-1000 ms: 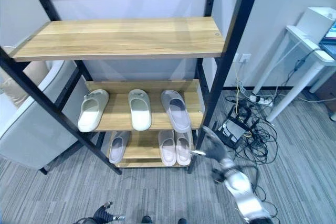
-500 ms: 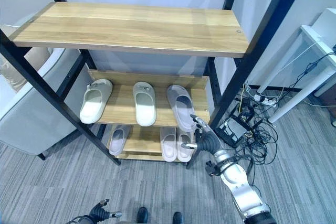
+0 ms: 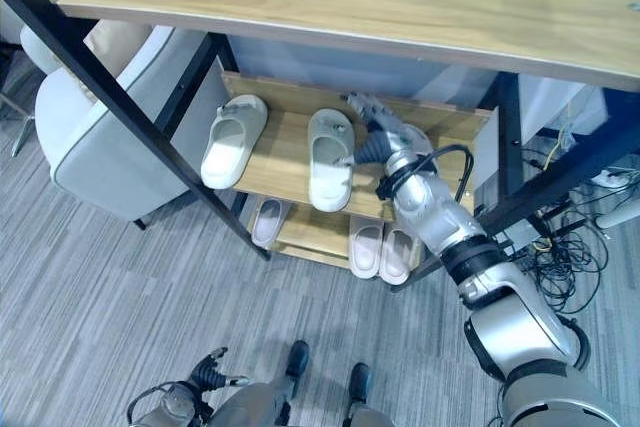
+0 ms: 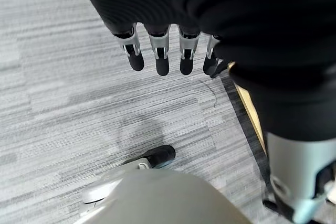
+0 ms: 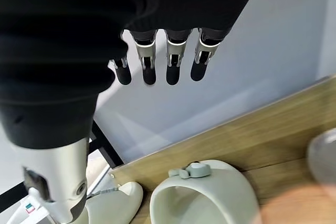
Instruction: Arrange the slippers neatly on the shoe rack.
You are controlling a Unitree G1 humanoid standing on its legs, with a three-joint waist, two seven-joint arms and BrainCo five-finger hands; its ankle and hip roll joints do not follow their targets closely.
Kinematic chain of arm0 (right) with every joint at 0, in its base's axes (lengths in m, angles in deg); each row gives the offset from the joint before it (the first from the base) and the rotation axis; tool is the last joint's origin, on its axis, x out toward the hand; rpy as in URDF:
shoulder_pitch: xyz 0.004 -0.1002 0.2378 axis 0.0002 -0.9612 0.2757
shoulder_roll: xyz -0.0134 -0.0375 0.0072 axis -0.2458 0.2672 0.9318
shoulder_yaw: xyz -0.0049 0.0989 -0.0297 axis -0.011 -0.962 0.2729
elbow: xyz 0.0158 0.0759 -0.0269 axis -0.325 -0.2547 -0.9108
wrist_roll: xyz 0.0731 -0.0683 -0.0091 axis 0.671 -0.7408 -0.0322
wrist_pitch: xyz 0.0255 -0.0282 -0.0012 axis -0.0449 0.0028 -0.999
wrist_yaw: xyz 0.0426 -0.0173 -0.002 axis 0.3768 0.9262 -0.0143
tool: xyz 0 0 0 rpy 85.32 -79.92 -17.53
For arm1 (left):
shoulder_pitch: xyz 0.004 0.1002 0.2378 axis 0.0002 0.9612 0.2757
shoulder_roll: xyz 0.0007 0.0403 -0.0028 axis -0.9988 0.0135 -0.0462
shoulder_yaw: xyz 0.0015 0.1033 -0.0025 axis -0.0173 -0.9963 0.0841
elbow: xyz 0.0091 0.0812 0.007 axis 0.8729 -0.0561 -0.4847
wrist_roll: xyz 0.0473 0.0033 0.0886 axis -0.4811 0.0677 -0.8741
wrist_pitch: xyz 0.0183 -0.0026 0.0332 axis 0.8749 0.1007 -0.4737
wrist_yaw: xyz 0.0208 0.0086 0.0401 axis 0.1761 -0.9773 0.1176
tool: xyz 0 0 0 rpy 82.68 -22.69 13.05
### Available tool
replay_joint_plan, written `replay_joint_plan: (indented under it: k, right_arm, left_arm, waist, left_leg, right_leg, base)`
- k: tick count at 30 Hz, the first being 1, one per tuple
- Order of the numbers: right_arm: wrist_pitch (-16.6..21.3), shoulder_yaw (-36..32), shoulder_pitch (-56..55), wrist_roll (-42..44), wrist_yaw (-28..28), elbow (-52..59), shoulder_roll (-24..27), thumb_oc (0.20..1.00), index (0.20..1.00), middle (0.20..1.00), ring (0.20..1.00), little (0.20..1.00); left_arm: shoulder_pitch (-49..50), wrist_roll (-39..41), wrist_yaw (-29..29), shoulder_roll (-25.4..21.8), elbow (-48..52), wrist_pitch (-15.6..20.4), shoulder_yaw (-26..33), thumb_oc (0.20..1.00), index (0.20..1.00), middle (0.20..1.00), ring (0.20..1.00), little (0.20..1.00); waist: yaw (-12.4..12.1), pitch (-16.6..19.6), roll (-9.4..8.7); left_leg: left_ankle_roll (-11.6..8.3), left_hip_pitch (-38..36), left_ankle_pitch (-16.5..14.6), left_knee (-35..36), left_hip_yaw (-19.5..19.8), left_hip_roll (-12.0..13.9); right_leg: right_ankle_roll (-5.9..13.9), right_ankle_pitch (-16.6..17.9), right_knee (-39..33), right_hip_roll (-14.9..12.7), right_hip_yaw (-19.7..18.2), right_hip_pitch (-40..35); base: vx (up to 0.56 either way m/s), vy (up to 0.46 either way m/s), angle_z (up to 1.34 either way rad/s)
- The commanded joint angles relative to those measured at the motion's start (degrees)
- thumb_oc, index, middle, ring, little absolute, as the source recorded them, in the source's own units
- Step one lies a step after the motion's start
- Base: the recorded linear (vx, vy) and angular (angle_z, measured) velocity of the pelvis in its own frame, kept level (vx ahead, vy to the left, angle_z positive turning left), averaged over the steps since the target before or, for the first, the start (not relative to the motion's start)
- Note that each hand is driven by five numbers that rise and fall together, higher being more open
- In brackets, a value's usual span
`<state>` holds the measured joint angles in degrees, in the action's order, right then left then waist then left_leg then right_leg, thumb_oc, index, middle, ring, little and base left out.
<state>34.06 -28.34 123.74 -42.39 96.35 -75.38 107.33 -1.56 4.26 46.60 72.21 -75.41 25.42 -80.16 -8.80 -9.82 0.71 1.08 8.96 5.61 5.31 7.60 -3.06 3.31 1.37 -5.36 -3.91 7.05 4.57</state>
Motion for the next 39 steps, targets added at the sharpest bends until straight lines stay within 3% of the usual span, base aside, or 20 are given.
replay_joint_plan:
  k: [1,11,26,27,28,36,39]
  right_arm:
    - [-0.2,-0.3,-0.2,-4.0,4.1,1.2,1.4,1.000,1.000,1.000,1.000,1.000]
    - [-1.4,5.1,11.3,2.3,4.4,-16.5,1.4,1.000,1.000,1.000,1.000,1.000]
    - [-0.5,3.4,16.2,10.7,5.0,-23.0,3.9,1.000,1.000,1.000,1.000,1.000]
    - [-0.6,3.8,16.5,10.8,4.7,-24.8,4.0,0.733,0.733,0.733,0.733,0.733]
    - [-0.8,4.6,17.1,10.9,4.4,-27.6,3.5,0.200,0.200,0.200,0.200,0.200]
    - [-1.9,0.9,15.4,12.7,7.4,-28.7,1.2,0.200,0.200,0.200,0.200,0.200]
    - [-2.0,-2.3,11.8,10.8,10.5,-19.9,2.0,0.200,0.200,0.200,0.200,0.200]
  left_arm:
    - [-0.6,1.2,1.5,1.4,-5.3,1.1,-1.6,1.000,1.000,1.000,1.000,1.000]
    - [-3.6,4.9,3.7,0.2,-5.2,2.2,-2.5,1.000,1.000,1.000,1.000,1.000]
    - [-4.8,9.5,4.6,-1.1,-5.3,2.6,-0.9,1.000,1.000,1.000,1.000,1.000]
    - [-4.9,9.6,4.4,-1.1,-5.1,2.8,-1.3,1.000,1.000,1.000,1.000,1.000]
    - [-5.2,9.6,4.0,-1.0,-5.1,2.7,-2.1,1.000,1.000,1.000,1.000,1.000]
    - [-6.1,9.4,4.4,-0.5,-4.7,2.3,-3.0,1.000,1.000,1.000,1.000,1.000]
    - [-5.7,10.2,4.8,-0.2,-3.1,2.4,-2.0,1.000,1.000,1.000,1.000,1.000]
  waist:
    - [-0.5,1.5,-3.05]
    - [-2.0,0.1,-3.45]
    - [-4.9,-2.3,-5.26]
    - [-5.2,-2.3,-5.38]
    - [-5.8,-2.5,-5.51]
    - [-5.7,-2.9,-5.91]
    - [-5.2,-2.8,-6.27]
  left_leg:
    - [-3.87,1.1,-4.0,-0.9,-1.4,4.0]
    - [-4.74,5.2,-2.9,-0.8,-0.2,3.2]
    - [-4.99,9.6,-2.9,-2.2,1.8,2.2]
    - [-5.08,9.8,-2.8,-2.1,2.0,2.1]
    - [-5.14,10.1,-2.7,-2.0,2.4,1.9]
    - [-4.84,10.3,-2.9,-2.3,3.1,1.4]
    - [-4.48,9.8,-3.5,-2.7,3.3,1.2]
  right_leg:
    - [5.42,-1.7,0.7,-6.3,-0.1,-2.1]
    - [5.98,-0.5,0.5,-6.9,1.1,1.1]
    - [6.65,0.1,0.4,-7.3,3.3,3.1]
    - [6.67,0.2,0.4,-7.3,3.7,3.1]
    - [6.78,0.2,0.4,-7.4,4.2,3.1]
    - [6.94,0.2,0.4,-7.7,5.4,2.6]
    - [7.03,0.3,0.6,-8.0,5.9,1.9]
  base:
    - [0.00,0.000,0.00]
    - [-0.01,0.015,0.09]
    - [0.01,0.005,0.08]
    - [0.05,-0.001,0.15]
    - [0.04,0.002,0.06]
    - [0.01,0.013,0.10]
    - [0.01,0.032,0.03]
